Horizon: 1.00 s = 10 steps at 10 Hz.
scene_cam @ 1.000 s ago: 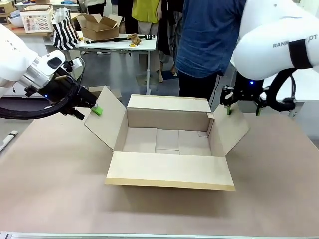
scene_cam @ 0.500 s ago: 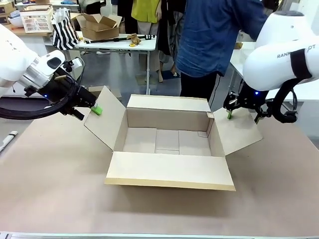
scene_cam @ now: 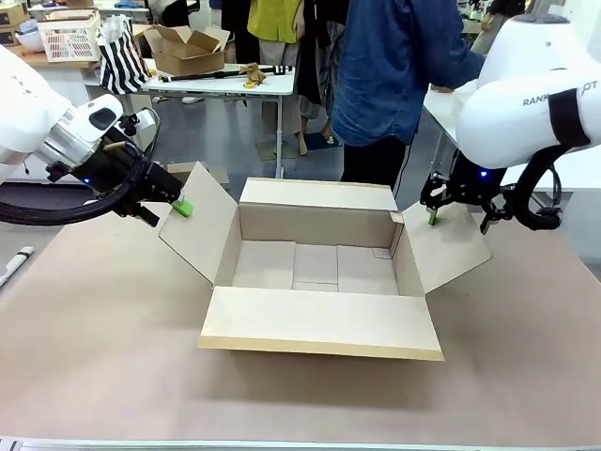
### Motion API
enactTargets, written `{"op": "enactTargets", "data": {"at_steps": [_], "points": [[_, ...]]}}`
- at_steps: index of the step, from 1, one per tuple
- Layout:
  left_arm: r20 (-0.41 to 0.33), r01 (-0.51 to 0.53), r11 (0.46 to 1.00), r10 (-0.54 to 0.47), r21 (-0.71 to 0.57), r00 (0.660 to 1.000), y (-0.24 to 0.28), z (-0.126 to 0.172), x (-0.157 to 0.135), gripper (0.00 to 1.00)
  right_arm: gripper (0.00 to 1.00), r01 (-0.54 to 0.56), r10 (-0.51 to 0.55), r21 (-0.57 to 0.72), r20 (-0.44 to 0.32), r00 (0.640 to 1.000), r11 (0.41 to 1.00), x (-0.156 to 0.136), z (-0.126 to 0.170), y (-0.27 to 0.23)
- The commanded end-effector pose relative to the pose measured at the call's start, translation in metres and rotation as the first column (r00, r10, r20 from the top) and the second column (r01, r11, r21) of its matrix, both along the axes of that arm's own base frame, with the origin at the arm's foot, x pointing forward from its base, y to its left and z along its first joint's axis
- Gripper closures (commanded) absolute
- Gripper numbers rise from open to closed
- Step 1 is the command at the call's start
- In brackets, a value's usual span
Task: Pack the gift set into the box.
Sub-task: Lift both hands away from the flaps of the Package Box.
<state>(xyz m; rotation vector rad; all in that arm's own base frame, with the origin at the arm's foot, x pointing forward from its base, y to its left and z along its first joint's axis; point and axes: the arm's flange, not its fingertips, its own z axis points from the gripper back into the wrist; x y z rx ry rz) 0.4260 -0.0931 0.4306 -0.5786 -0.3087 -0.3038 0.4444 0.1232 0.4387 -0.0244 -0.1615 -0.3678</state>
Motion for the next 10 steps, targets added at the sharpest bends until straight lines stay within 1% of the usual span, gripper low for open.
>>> {"op": "enactTargets", "data": {"at_steps": [1, 10], "points": [[-0.007, -0.008, 1.0, 0.008, 0.015, 1.0, -0.0002, 0.0033, -0.0001, 0.0, 0.0, 0.007, -0.007, -0.017, 0.002, 1.0, 1.0, 0.0009, 0.004, -0.0015], [-0.007, -0.008, 1.0, 0.008, 0.015, 1.0, -0.0002, 0.0033, -0.0001, 0.0, 0.0, 0.007, -0.007, -0.017, 0.002, 1.0, 1.0, 0.0009, 0.004, -0.0015]]}}
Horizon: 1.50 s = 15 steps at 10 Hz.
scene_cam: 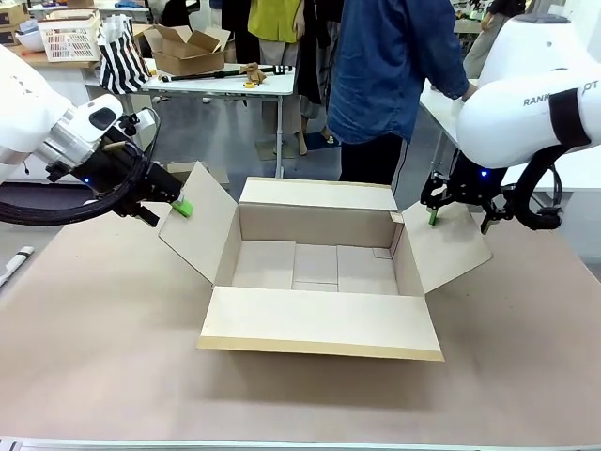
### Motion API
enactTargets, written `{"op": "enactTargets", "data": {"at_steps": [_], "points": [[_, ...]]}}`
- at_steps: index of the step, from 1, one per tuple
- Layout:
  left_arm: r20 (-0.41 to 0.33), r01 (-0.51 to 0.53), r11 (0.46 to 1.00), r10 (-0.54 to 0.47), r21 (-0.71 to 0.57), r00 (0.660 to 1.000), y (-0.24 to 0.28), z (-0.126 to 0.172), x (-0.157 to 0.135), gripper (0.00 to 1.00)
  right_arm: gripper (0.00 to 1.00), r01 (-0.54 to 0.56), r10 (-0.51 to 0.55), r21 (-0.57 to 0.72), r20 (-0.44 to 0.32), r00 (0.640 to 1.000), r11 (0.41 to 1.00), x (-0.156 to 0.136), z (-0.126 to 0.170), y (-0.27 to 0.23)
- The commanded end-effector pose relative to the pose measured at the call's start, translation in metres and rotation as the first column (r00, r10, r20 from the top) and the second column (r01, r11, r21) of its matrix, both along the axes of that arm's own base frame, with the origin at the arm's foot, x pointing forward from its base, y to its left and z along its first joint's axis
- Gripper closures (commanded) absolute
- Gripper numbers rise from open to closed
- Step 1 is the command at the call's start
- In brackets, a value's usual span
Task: Pack the gift set into the box.
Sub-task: Lift both hands away from the flaps of the Package Box.
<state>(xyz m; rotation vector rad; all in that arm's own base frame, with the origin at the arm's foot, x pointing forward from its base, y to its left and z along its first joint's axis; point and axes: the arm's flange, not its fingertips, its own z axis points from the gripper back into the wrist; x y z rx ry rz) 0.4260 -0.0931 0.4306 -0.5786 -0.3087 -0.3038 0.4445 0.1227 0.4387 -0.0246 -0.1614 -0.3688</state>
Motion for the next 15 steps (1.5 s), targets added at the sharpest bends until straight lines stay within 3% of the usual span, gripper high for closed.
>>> {"op": "enactTargets", "data": {"at_steps": [1, 15], "points": [[-0.007, -0.008, 1.0, 0.008, 0.015, 1.0, -0.0002, 0.0033, -0.0001, 0.0, 0.0, 0.006, -0.005, -0.017, 0.002, 1.0, 1.0, 0.0007, 0.004, -0.0011], [-0.007, -0.008, 1.0, 0.008, 0.015, 1.0, -0.0002, 0.0033, -0.0001, 0.0, 0.0, 0.006, -0.005, -0.017, 0.002, 1.0, 1.0, 0.0007, 0.004, -0.0011]]}}
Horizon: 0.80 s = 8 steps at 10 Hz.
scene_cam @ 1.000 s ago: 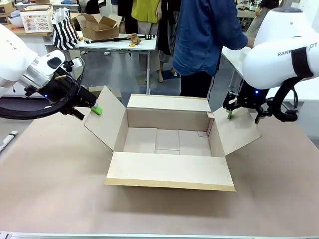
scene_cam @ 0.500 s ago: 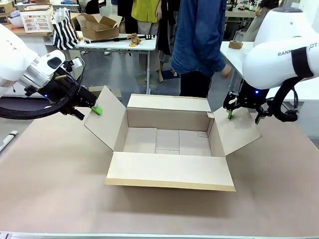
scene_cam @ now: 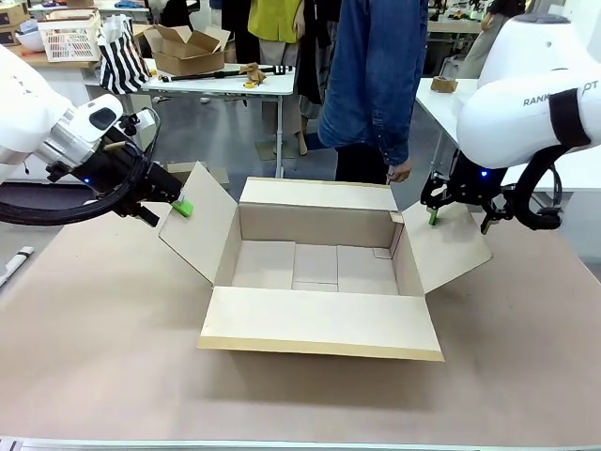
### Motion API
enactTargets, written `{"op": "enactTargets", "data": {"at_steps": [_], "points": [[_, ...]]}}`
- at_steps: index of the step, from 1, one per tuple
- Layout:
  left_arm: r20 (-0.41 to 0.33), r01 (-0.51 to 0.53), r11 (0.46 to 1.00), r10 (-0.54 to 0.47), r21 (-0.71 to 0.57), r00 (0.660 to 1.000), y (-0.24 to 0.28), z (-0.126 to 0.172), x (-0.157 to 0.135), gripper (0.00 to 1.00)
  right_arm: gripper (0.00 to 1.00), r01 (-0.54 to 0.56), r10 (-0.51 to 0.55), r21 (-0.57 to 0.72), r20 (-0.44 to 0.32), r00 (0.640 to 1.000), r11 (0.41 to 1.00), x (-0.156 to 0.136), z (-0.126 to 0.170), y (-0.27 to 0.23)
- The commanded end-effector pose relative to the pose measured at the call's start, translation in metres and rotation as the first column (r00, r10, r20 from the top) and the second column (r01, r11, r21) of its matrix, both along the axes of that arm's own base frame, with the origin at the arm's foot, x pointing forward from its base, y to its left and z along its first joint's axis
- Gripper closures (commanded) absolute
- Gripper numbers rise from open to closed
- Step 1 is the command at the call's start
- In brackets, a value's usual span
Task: Pack the gift set into the box.
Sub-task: Lift both hands away from the flaps of the Package Box.
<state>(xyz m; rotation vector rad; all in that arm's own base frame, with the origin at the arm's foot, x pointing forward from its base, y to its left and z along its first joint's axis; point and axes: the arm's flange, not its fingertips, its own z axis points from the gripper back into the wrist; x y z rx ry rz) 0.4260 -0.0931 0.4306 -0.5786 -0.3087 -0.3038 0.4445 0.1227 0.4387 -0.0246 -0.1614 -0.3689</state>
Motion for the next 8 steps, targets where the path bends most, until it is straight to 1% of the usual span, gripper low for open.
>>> {"op": "enactTargets", "data": {"at_steps": [1, 8], "points": [[-0.007, -0.008, 1.0, 0.008, 0.015, 1.0, -0.0002, 0.0033, -0.0001, 0.0, 0.0, 0.005, -0.005, -0.017, 0.002, 1.0, 1.0, 0.0007, 0.004, -0.001], [-0.007, -0.008, 1.0, 0.008, 0.015, 1.0, -0.0002, 0.0033, -0.0001, 0.0, 0.0, 0.005, -0.005, -0.017, 0.002, 1.0, 1.0, 0.0007, 0.004, -0.001]]}}
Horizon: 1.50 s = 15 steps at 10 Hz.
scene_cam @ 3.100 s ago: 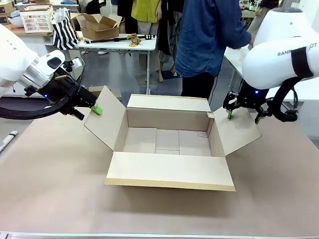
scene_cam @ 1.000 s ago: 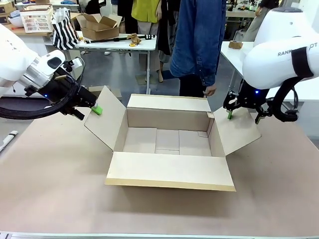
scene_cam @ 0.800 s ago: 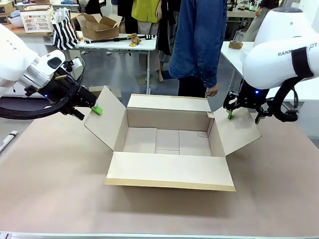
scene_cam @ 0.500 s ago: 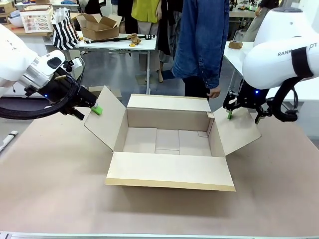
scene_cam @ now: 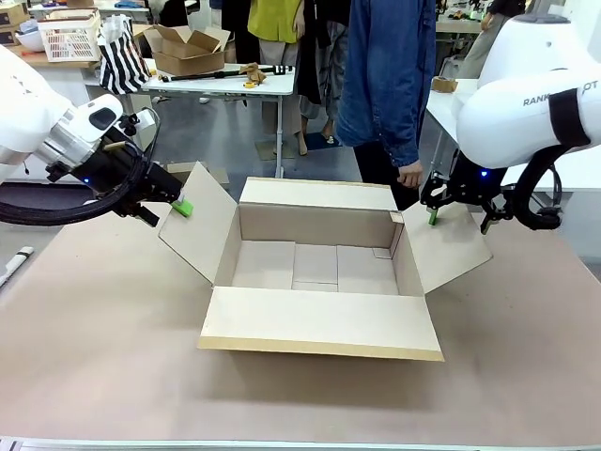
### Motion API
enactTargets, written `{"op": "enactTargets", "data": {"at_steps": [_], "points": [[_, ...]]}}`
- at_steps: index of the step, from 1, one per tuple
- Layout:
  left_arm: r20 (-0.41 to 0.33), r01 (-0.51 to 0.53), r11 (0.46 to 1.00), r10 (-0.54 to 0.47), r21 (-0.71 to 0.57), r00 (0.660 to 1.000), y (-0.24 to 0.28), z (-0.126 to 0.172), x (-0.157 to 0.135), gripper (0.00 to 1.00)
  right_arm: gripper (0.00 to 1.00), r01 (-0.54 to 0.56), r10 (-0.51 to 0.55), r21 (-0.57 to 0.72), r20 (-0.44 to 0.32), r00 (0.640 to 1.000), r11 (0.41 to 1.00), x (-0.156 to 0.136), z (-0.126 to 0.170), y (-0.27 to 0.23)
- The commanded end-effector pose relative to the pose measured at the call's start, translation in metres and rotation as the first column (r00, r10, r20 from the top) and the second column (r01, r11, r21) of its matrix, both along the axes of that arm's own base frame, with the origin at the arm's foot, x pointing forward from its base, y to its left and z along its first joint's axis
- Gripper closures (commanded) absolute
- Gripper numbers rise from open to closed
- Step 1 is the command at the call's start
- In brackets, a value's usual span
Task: Pack the gift set into the box.
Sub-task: Lift both hands away from the flaps of the Package Box.
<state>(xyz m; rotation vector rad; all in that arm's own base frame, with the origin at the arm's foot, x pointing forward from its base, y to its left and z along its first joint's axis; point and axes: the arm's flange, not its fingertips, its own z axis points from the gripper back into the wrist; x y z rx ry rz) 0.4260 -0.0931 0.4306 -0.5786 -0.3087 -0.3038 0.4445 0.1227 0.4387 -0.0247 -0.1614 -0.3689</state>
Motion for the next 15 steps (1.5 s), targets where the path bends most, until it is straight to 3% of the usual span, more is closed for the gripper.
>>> {"op": "enactTargets", "data": {"at_steps": [1, 15], "points": [[-0.007, -0.008, 1.0, 0.008, 0.015, 1.0, -0.0002, 0.0033, -0.0001, 0.0, 0.0, 0.005, -0.005, -0.017, 0.002, 1.0, 1.0, 0.0007, 0.004, -0.001], [-0.007, -0.008, 1.0, 0.008, 0.015, 1.0, -0.0002, 0.0033, -0.0001, 0.0, 0.0, 0.005, -0.005, -0.017, 0.002, 1.0, 1.0, 0.0007, 0.004, -0.001]]}}
